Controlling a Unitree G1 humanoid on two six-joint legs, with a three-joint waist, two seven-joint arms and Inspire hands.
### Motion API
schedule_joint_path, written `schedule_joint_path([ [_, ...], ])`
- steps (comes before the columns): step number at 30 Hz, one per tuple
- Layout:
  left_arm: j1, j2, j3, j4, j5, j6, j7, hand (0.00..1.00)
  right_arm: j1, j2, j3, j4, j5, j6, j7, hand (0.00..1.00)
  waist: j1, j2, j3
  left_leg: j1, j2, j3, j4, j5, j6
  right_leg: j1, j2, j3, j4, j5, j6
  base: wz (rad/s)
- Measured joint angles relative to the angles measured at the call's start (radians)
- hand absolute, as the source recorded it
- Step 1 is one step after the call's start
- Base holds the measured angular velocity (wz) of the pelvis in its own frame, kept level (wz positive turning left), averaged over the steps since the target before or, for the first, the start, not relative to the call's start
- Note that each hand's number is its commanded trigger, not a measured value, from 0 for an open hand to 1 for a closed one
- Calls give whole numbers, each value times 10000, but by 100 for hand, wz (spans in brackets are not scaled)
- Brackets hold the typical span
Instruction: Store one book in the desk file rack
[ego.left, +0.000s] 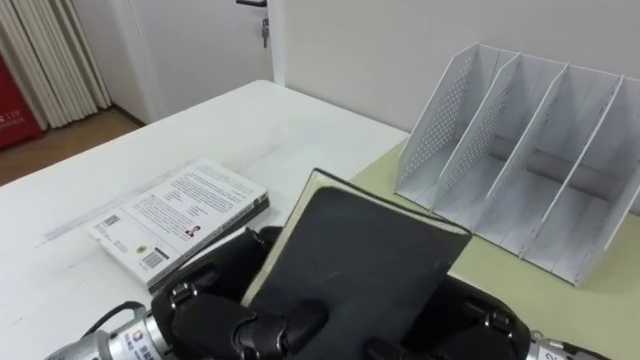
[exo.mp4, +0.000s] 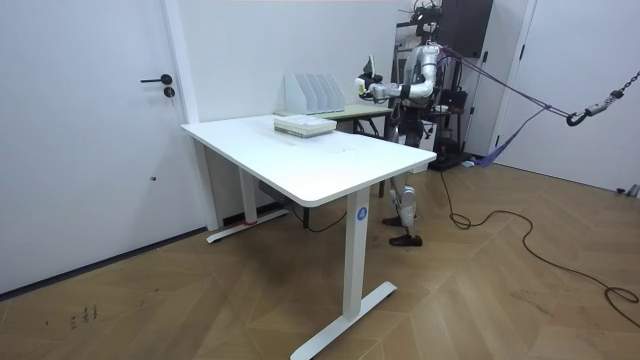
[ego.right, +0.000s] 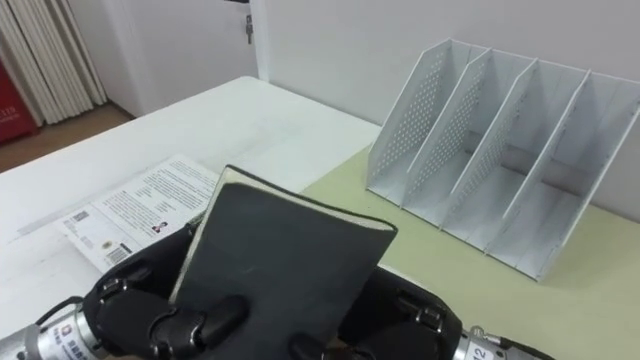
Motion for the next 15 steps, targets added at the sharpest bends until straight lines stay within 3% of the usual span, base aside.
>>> schedule_joint_path([
  [6, 0, 12, 4, 5, -1, 1, -28, 100, 3, -1, -42, -18, 31, -8, 64, 100, 6, 12, 9, 2, -3, 1, -3, -2, -2, 0, 16, -1, -13, 1, -1, 0],
  [15, 0, 16, 4, 7, 3, 20, -5, 100, 17, 33, -28, -16, 38, -3, 59, 100, 39, 148, 87, 35, 0, 5, -4, -2, -3, -4, 13, 12, -15, 1, -2, 0],
])
